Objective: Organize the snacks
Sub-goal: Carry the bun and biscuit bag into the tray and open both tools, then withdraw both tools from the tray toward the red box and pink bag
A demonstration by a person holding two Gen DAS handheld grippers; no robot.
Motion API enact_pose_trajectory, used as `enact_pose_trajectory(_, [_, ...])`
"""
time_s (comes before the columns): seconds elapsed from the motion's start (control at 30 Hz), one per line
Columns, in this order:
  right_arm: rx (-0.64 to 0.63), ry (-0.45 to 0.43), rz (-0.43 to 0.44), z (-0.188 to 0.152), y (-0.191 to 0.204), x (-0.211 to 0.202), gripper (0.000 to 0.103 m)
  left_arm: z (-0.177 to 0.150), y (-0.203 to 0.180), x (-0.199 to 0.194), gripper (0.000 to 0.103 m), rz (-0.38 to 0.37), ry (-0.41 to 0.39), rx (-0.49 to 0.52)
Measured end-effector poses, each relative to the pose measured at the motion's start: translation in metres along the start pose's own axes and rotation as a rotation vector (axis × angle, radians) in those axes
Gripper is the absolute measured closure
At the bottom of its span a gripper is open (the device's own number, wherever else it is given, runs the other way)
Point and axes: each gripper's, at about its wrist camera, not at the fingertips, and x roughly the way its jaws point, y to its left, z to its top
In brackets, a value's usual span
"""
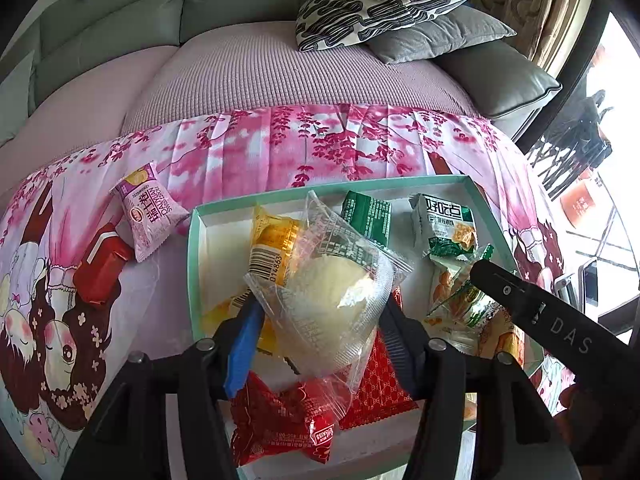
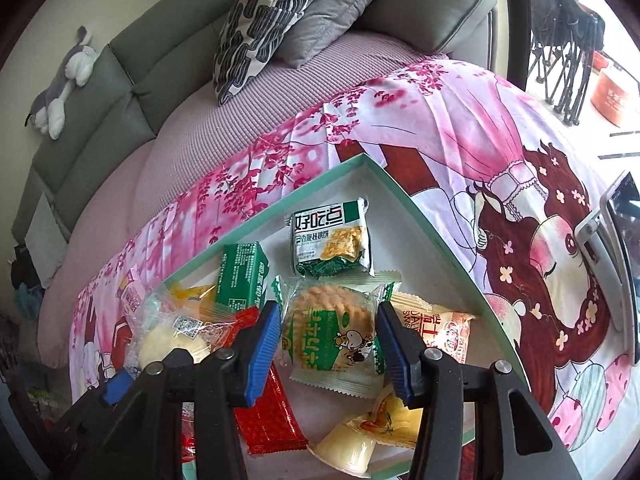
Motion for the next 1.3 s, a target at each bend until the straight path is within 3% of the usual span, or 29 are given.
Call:
enact_pose_trajectory(0.33, [0.000,-0.019,0.002,0.003,-0.006,-0.007,0.036,0.002,-0.002,-0.023,0.035,0.045,-0.042,0.014])
enact_pose_trajectory(0.43, [-0.011,-0.028,0.001,0.003,-0.005,-0.009,0.030,0.004,0.006,-0.029,0.035,0.079,-0.052,-0.016])
enact_pose_trajectory(0.5, [-0.014,-0.036,-0.002,0.003,-0.005,-0.010,0.021,0.005,0.012,-0.030,0.034,0.093,-0.058,-0.040])
enact_pose_trajectory(0.6, [-0.024,-0.030,-0.016,0.002,-0.004,-0.008,0.020,0.006,0.024,-0.029,0.018,0.150,-0.068,-0.091])
enact_pose_trajectory(0.87, [-0.051,-0.029,-0.035,-0.001,0.000,-0.005,0.011,0.004,0.053,-0.015,0.013,0.198,-0.028,-0.217])
enact_pose_trajectory(1.03, [-0.057,-0.019,-0.043,-0.001,0.001,-0.002,0.008,0.002,0.063,-0.012,0.009,0.195,-0.024,-0.266])
enact_pose_trajectory(1.1, [-0.058,-0.020,-0.045,-0.001,0.001,-0.002,0.000,0.002,0.067,-0.011,0.008,0.194,-0.030,-0.281])
enact_pose_trajectory(1.3, [-0.078,-0.028,-0.042,-0.001,0.006,-0.003,0.000,0.002,0.077,-0.009,0.002,0.196,-0.018,-0.309])
